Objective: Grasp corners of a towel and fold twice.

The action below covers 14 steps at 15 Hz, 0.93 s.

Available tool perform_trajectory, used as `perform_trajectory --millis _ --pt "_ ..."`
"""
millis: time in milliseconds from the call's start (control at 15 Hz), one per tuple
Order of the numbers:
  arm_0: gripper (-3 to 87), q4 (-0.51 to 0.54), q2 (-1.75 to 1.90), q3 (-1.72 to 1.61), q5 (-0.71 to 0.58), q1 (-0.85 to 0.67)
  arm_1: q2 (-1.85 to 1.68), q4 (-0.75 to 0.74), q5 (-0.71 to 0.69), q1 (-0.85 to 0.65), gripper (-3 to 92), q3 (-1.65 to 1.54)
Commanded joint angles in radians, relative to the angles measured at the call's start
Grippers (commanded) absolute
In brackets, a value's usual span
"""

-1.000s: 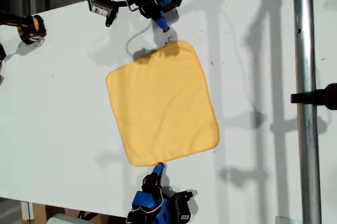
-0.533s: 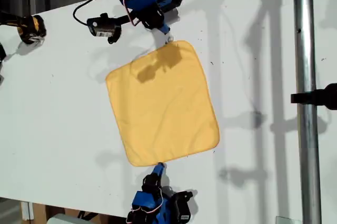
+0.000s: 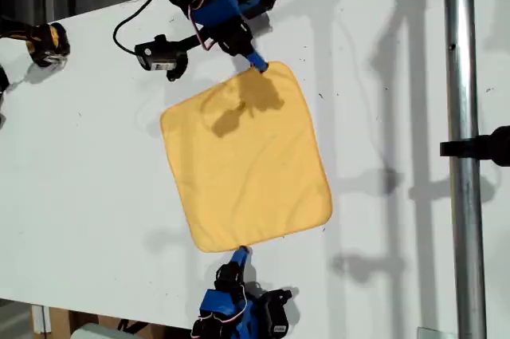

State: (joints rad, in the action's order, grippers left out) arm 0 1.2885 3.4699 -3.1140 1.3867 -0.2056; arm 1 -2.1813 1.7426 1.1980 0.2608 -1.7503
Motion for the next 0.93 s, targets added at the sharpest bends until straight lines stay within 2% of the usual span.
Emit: perform_trajectory --millis 0,200,400,867 --pt "-0.7 -0.003 0.005 0.0 0.005 -0.02 0.023 -0.015 -0.063 0.012 36.6 0.071" --pt "-0.7 -0.003 0.005 0.0 0.005 -0.02 0.074 0.031 -0.106 -0.011 40.7 0.058" --pt "-0.7 -0.003 0.005 0.0 0.003 -0.02 0.084 0.005 -0.161 -0.028 41.5 -0.06" --pt "-0.7 -0.003 0.005 0.0 0.003 -0.021 -0.049 -0.337 -0.213 -0.055 40.4 -0.535"
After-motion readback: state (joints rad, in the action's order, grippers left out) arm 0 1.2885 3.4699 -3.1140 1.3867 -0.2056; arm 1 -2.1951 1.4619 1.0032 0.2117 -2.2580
